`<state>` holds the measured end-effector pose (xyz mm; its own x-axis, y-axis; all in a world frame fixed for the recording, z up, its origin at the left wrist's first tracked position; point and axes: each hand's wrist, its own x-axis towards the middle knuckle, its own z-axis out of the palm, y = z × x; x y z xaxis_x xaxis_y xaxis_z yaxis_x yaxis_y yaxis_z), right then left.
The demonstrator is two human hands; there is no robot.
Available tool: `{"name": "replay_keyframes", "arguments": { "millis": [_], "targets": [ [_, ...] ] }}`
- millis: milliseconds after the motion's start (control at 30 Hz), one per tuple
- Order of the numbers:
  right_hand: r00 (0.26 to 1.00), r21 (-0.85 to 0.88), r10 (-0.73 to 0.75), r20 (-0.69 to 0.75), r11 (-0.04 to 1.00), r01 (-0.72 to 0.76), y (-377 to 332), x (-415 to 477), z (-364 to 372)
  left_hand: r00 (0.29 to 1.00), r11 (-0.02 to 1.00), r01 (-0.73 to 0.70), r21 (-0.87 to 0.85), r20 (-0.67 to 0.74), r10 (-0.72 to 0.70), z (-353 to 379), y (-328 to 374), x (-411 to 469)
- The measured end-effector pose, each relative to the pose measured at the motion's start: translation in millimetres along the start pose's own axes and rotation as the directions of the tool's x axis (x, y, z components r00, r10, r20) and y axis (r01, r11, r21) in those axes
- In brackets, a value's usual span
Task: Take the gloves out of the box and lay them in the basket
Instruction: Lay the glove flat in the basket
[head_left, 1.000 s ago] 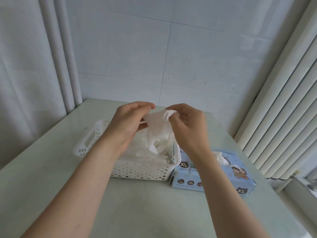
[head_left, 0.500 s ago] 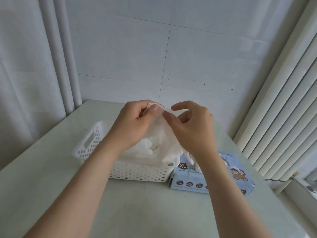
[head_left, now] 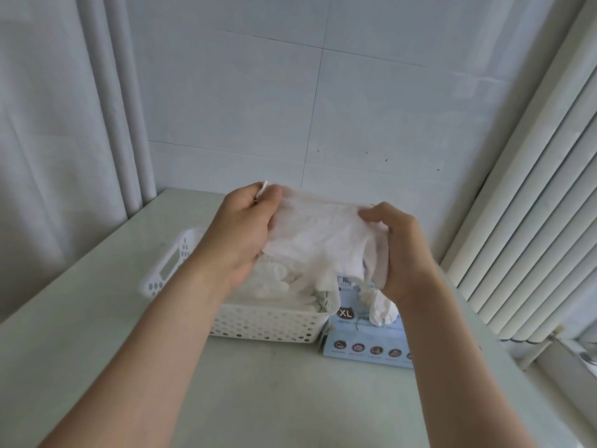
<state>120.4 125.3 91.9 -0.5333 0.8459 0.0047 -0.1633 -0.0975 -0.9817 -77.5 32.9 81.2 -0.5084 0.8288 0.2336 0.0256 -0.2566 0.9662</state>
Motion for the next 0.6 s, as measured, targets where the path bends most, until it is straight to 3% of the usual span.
{"name": "replay_keyframes", "arguments": {
  "millis": [67, 133, 200, 300, 367, 467, 600],
  "targets": [
    [0.997, 0.041, 0.074, 0.028, 0.996, -0.075, 3, 5, -1, 0.994, 0.989, 0.107, -0.099, 0.04, -0.103, -1, 2, 0],
    [0.995, -0.036, 0.063, -0.081, 0.997, -0.066, 9, 9, 3, 0.988, 0.989, 0.148, -0.017, 0.047, -0.147, -6, 0, -1],
    [0.978, -0.29, -0.045, -0.206, 0.957, -0.017, 16, 11, 7, 0.985, 0.973, 0.168, 0.157, 0.022, -0.174, -18, -10, 4],
    [0.967, -0.589, -0.201, -0.158, 0.805, 0.072, 25, 13, 20, 0.982, 0.899, 0.185, 0.397, -0.053, -0.178, -42, -26, 11],
    [0.95, -0.717, -0.278, -0.141, 0.69, 0.096, 35, 20, 31, 0.98, 0.814, 0.2, 0.545, -0.128, -0.155, -55, -34, 14],
    [0.926, -0.898, -0.376, -0.027, 0.416, 0.143, 55, 33, 46, 0.971, 0.642, 0.228, 0.732, -0.218, -0.097, -71, -45, 16],
    [0.925, -0.946, -0.376, 0.055, 0.277, 0.168, 72, 44, 59, 0.972, 0.352, 0.235, 0.906, -0.224, -0.071, -77, -51, 12]
  ]
}}
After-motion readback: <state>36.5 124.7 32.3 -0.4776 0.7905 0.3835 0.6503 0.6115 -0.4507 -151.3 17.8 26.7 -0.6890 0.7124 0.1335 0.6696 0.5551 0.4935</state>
